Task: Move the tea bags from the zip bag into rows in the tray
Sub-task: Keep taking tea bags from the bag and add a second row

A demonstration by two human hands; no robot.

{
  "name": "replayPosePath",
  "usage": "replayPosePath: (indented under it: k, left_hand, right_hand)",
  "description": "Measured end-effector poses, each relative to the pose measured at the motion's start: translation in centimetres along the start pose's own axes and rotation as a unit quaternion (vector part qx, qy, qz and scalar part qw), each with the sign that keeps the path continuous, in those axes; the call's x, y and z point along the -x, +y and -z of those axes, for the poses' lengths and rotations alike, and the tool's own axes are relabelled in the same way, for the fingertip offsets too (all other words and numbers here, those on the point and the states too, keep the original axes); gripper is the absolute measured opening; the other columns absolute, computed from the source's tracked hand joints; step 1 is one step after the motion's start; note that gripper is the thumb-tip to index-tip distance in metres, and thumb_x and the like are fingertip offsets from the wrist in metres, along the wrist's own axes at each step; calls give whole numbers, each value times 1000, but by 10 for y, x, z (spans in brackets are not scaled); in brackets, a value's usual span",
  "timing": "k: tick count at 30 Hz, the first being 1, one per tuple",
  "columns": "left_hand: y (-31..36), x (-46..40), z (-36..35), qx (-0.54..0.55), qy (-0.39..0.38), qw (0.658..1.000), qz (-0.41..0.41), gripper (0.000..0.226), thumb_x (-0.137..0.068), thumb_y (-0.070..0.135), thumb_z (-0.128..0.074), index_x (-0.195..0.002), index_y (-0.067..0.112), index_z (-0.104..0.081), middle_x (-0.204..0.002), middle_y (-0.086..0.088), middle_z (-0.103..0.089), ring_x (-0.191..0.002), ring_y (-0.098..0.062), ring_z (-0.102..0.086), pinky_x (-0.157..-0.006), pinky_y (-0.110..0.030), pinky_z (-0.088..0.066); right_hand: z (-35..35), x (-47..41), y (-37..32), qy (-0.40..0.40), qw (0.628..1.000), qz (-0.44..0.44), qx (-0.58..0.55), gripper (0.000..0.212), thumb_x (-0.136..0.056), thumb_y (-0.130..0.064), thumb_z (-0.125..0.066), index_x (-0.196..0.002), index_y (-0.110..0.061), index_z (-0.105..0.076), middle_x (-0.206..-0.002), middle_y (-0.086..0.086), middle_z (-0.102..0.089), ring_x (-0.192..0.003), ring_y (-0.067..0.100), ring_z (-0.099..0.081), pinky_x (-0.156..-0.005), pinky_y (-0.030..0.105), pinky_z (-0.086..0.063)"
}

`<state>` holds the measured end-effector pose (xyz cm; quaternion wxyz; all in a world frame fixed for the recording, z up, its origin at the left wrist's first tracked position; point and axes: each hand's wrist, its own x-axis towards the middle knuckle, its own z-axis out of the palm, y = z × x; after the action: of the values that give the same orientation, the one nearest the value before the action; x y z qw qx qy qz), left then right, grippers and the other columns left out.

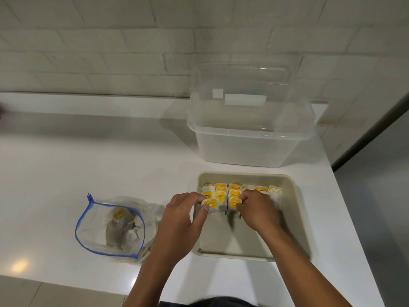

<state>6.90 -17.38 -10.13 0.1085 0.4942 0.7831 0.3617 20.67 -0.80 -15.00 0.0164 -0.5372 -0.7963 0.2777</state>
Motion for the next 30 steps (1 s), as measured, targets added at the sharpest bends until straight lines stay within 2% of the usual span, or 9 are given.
replayPosePath:
  k: [5, 9, 13, 18, 20, 23, 25, 28, 30]
  left_hand:
    - [1, 2, 2, -1, -7, 1000, 4, 4, -97, 31, -63, -95, 34, -62, -95, 26, -62, -101, -4, -55, -84, -15, -41]
    - [0, 2, 2, 0, -7, 1000, 8, 5, -96, 29, -64, -95, 34, -63, -94, 27, -62, -99, -4, -55, -83, -11, -39]
    - [1, 4, 3, 3, -8, 1000, 7, 4, -96, 29, -64, -96, 33, -63, -95, 28, -62, -100, -3, -55, -83, -10, -39]
    - [2, 4, 5, 9, -5, 1000, 9, 3, -96, 29, -64, -97, 32, -65, -95, 26, -63, -99, -3, -55, -81, -11, -40]
    - [2, 4, 5, 8, -5, 1000, 11, 3, -96, 30, -63, -98, 33, -65, -95, 27, -63, -100, -2, -55, -81, -10, -40]
    - [2, 4, 5, 6, -5, 1000, 11, 3, -96, 31, -63, -99, 33, -64, -95, 30, -61, -100, -1, -56, -81, -8, -39]
    - [3, 4, 5, 4, -8, 1000, 9, 3, -96, 32, -63, -97, 35, -62, -94, 31, -61, -99, -1, -56, -81, -8, -39]
    - [4, 3, 4, 1, -15, 1000, 8, 4, -96, 32, -63, -96, 35, -61, -93, 29, -60, -98, -3, -56, -81, -10, -40]
    - [3, 4, 4, 6, -13, 1000, 10, 3, -96, 32, -63, -96, 35, -62, -94, 29, -61, -99, -3, -56, -81, -10, -40]
  right_hand:
    - [-1, -5, -2, 30, 999, 14, 24, 7, -89, -28, -63, -93, -24, -67, -91, -3, -72, -92, 24, -66, -73, 30, -51]
    - [-3, -6, -1, 35, 999, 22, 29, 4, -88, -27, -64, -87, -23, -65, -87, -2, -72, -87, 24, -66, -72, 32, -53]
    - [-1, -4, -1, 33, 999, 28, 8, 13, -88, -27, -66, -78, -22, -58, -81, 3, -70, -83, 27, -65, -68, 35, -53]
    - [8, 7, -1, 70, 997, 33, 5, 13, -91, -32, -65, -87, -21, -59, -89, 2, -70, -91, 26, -63, -67, 31, -45]
    - [14, 16, -1, 62, 998, 33, 12, 14, -91, -33, -62, -83, -21, -62, -86, -1, -69, -88, 23, -63, -65, 30, -47]
    - [18, 28, -2, -4, 996, 60, 59, 18, -93, -32, -54, -84, -27, -69, -87, -6, -70, -83, 21, -62, -59, 26, -43]
    - [16, 34, -3, -46, 991, 84, 90, 21, -94, -34, -51, -92, -32, -72, -95, -7, -71, -85, 20, -62, -61, 25, -38]
    - [10, 37, -3, -67, 988, 95, 100, 26, -97, -36, -52, -118, -38, -68, -117, -8, -69, -108, 19, -63, -73, 27, -43]
    - [6, 37, -3, -84, 988, 87, 91, 32, -96, -38, -53, -127, -41, -63, -127, -9, -64, -117, 19, -60, -83, 29, -46]
